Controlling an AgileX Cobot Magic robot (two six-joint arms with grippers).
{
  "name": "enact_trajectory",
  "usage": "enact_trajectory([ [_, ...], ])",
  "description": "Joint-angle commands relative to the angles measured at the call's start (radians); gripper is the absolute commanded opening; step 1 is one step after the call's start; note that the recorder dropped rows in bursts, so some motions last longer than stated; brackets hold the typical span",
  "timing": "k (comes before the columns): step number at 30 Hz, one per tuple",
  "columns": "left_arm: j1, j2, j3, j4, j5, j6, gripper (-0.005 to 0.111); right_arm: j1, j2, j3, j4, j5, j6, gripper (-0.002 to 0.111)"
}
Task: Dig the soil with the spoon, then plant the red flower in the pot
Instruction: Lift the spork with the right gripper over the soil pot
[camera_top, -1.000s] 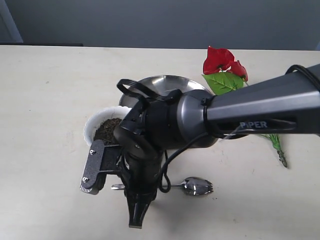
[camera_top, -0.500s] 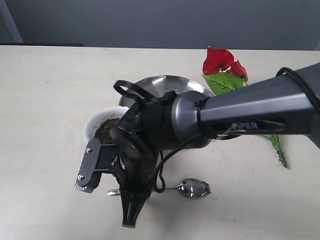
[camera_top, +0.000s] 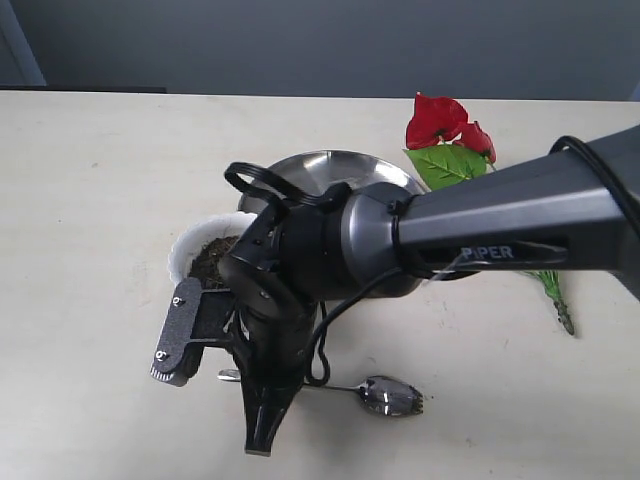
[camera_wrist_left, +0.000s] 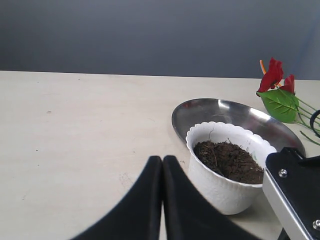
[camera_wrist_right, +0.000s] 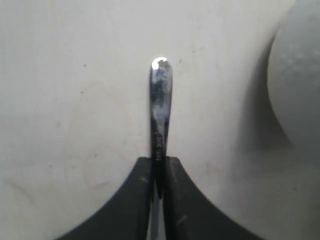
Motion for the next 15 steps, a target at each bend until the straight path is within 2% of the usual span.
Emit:
enact_trajectory([
  [1, -0.009, -0.005, 0.0, 0.002, -0.002, -0.004, 0.0, 0.001, 0.02, 0.03, 0.028, 0.039, -0.014, -0.001],
  [15, -0.009, -0.005, 0.0, 0.002, -0.002, -0.004, 0.0, 0.001, -0.136, 0.03, -0.003, 0.043, -0.014, -0.001],
])
